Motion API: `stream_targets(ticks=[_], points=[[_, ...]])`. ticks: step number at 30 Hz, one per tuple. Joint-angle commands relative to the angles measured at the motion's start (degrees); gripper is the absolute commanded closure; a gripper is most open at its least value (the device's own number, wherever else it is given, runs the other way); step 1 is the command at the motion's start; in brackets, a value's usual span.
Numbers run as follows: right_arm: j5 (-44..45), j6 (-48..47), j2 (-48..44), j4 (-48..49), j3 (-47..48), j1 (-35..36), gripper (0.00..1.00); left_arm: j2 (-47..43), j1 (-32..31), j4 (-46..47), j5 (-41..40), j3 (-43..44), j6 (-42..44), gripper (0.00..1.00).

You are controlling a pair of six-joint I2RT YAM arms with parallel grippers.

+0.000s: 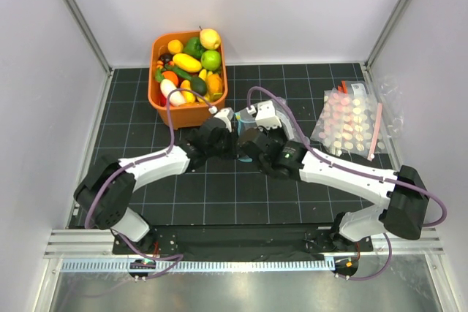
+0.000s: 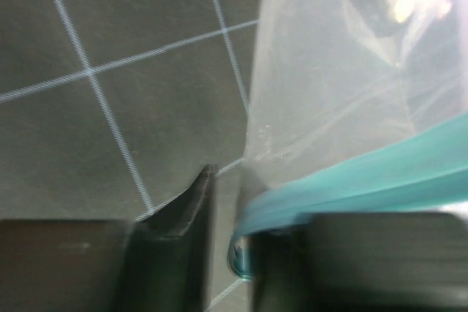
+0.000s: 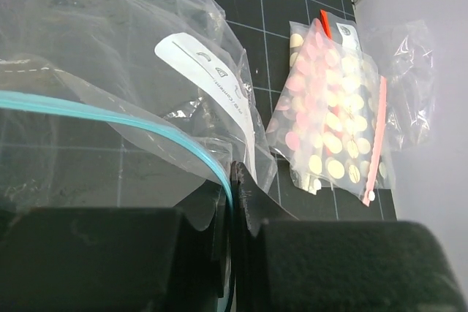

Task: Place the food in the zip-top bag and seal the zipper
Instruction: Open the zipper of the food storage bag, then pick up the fake vegetable from the bin.

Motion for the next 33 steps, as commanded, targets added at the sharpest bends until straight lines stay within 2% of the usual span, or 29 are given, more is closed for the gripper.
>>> stream_targets(ticks=[1, 3, 6, 13, 16, 17, 19, 21, 22, 25, 29, 33], points=[[0.39, 2.12, 0.38, -1.75, 2.01, -0.9, 0.89, -2.26, 0.23, -1.6, -4.1, 1.44, 2.23, 0.67], [-1.98, 2.03, 0.39, -0.36, 1.31, -1.78, 0.89, -6.02, 0.23, -2.21, -7.17, 0.56, 2.67, 0.52], [-9.71, 0.89, 0.74, 1.85, 0.43, -4.59, 0.9, -11.12, 0.23, -2.57, -10.43, -2.07, 3.11, 0.39], [-12.71, 0.71, 4.86, 0.53, 2.62, -5.21, 0.91, -17.02, 0.23, -6.43, -14.22, -2.08, 4.16, 0.32], [-11.92, 0.71, 5.92, 0.27, 2.98, -5.39, 0.92, -21.4, 0.31, -7.93, -14.83, -1.64, 6.36, 0.26], [-11.57, 0.89, 6.1, 0.18, 2.98, -5.3, 0.93, -22.39, 0.31, -11.15, -16.14, -1.03, 6.8, 0.24], [-11.92, 1.33, 6.01, 0.53, 2.72, -5.65, 0.94, -25.89, 0.84, -15.29, -22.96, 0.64, 6.72, 0.13], [-12.71, 1.42, 5.75, 0.71, 2.54, -5.83, 0.94, -27.57, 2.41, -16.89, -25.11, 1.69, 5.67, 0.09], [-12.97, 1.42, 5.4, 1.14, 2.28, -6.0, 0.94, -27.93, 5.12, -18.81, -25.12, 2.4, 4.44, 0.09], [-14.12, 1.33, 4.78, 1.67, 1.75, -6.27, 0.94, -26.18, 9.7, -25.12, -26.34, 8.36, 3.82, 0.07], [-15.26, 1.42, 4.25, 2.2, 1.4, -6.53, 0.94, -19.42, 13.93, -32.87, -29.59, 18.82, 3.2, 0.0], [-16.23, 1.33, 4.08, 2.55, 1.22, -6.71, 0.94, -8.72, 17.53, -40.61, -33.37, 33.5, 2.5, 0.0]])
